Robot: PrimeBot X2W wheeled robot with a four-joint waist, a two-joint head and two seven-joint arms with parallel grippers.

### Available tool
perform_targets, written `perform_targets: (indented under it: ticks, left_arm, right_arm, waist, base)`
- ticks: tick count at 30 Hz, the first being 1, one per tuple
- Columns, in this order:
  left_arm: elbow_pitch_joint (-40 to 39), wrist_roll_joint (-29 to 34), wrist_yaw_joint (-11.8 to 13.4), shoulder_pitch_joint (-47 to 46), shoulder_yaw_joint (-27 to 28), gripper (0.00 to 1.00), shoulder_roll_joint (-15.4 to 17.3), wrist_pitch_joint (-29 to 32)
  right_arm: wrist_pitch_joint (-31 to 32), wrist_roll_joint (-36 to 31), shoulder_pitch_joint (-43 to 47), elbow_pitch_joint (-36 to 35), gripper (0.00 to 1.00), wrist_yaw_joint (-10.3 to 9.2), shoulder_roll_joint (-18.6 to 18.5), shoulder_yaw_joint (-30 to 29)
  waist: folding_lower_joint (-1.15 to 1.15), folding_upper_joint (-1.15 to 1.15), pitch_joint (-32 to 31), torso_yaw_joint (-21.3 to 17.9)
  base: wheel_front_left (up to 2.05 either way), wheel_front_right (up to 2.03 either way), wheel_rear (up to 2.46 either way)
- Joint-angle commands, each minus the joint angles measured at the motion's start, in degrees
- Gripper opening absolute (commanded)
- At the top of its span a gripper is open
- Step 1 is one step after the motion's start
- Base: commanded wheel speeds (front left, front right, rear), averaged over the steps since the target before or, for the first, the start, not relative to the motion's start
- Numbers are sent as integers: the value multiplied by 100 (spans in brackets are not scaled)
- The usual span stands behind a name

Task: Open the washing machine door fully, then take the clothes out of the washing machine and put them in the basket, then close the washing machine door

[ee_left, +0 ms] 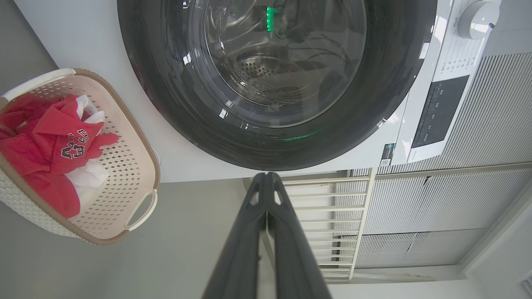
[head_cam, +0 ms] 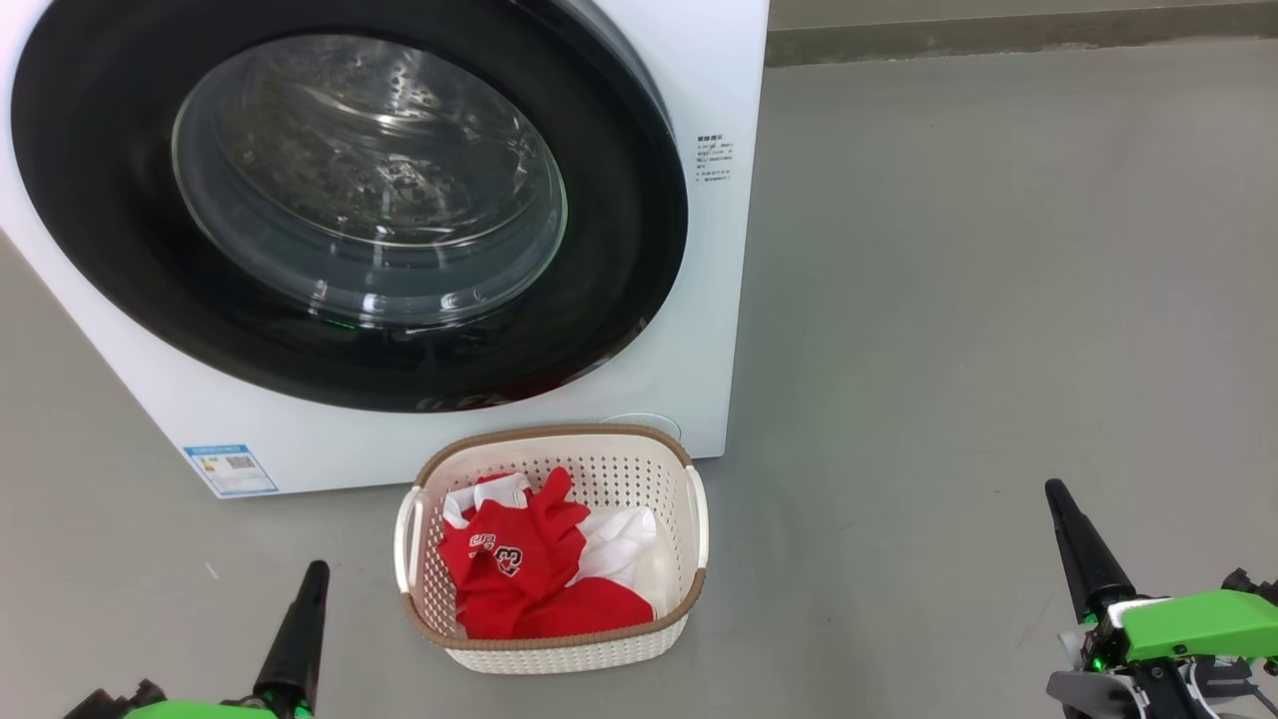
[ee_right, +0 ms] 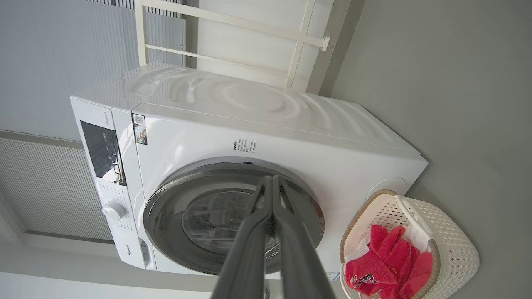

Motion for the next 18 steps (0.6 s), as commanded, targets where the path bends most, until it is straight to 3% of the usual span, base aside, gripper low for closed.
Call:
perform_targets:
  ticks: [1, 5, 18]
  left_arm:
    - [-109, -167, -76, -283, 196, 0, 60, 77]
    - [-94, -412, -81, -329, 207, 0, 57, 142]
    - [-94, -424, -81, -331, 207, 0, 56, 145]
  right_arm:
    - [46, 228, -325, -169, 0, -4, -90, 81]
    - [115, 515, -350, -171, 0, -4, -95, 71]
    - [118, 528, -351, -171, 0, -4, -95, 71]
  waist:
    - [0, 0, 6, 1]
    - [0, 0, 23, 3]
    - [0, 0, 23, 4]
  base:
    - [0, 0, 0]
    - [0, 0, 0]
    - [0, 0, 0]
